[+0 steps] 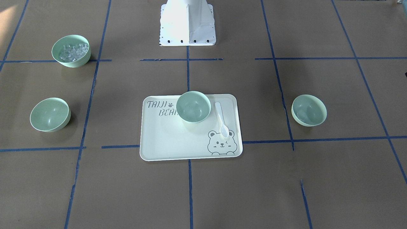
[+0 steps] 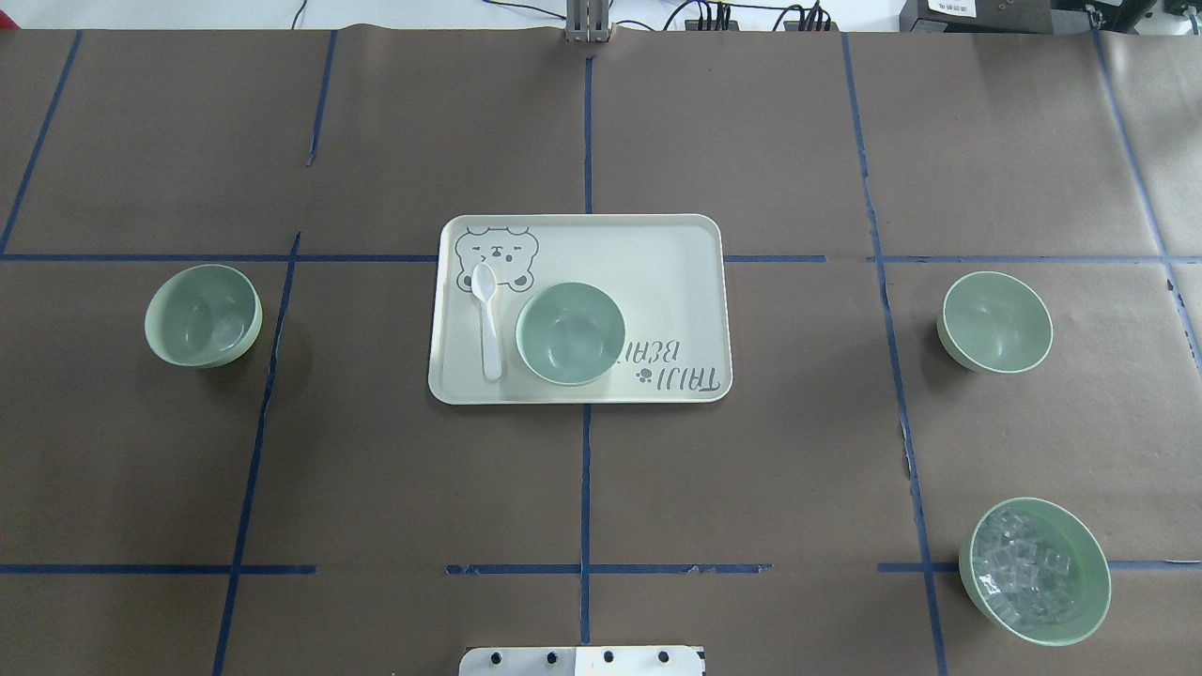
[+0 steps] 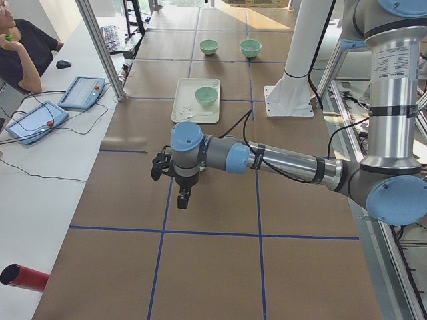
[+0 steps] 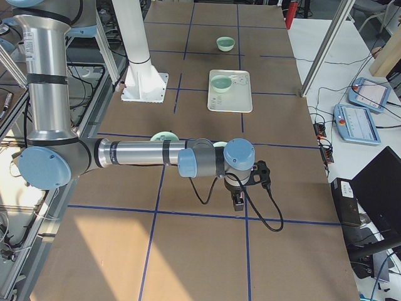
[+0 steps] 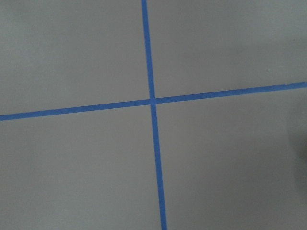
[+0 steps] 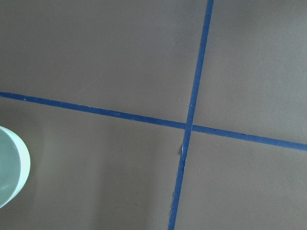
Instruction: Stack green bowls together
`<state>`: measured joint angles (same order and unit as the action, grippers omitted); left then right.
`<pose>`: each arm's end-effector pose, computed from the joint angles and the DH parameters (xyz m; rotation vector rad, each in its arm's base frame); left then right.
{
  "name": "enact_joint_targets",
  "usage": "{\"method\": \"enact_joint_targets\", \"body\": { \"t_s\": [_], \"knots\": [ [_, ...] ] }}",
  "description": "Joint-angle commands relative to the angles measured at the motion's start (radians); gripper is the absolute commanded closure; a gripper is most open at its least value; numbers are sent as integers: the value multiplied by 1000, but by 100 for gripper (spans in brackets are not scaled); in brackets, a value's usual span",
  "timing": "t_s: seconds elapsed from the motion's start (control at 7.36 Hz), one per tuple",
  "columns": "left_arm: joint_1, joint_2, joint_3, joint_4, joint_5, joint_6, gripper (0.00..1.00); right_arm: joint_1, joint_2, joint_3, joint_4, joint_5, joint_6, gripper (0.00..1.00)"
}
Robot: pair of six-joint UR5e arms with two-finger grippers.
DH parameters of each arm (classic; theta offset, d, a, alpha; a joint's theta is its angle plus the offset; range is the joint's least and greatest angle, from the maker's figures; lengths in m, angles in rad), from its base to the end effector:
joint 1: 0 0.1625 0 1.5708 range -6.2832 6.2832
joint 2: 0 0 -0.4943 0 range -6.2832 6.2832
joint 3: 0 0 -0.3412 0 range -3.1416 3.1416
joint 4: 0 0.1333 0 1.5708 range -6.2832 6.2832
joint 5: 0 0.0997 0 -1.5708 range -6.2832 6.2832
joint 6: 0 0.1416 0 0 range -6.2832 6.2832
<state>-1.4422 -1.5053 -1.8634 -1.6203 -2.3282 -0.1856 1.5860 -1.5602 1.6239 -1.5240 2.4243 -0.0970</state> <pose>0.0187 -0.4252 0.6507 0.1422 0.7841 0.0508 0.0335 -0.4546 0.7166 0.1514 -0.8460 -0.1239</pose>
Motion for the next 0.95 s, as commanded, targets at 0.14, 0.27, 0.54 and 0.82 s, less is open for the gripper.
{"method": "enact_joint_targets", "body": {
  "t_s": [0.14,0.27,0.54,0.82],
  "knots": [
    [239,5,-13,-257,3,-471,0,-27,2,7,4,7,58,0],
    [262,5,6,-310,27,-544,0,-49,14,22,4,7,147,0],
    [381,-9,82,-471,119,-767,0,-128,50,80,5,5,356,0],
    [495,-73,156,-550,223,-937,0,-173,74,74,33,-4,390,0]
  ]
}}
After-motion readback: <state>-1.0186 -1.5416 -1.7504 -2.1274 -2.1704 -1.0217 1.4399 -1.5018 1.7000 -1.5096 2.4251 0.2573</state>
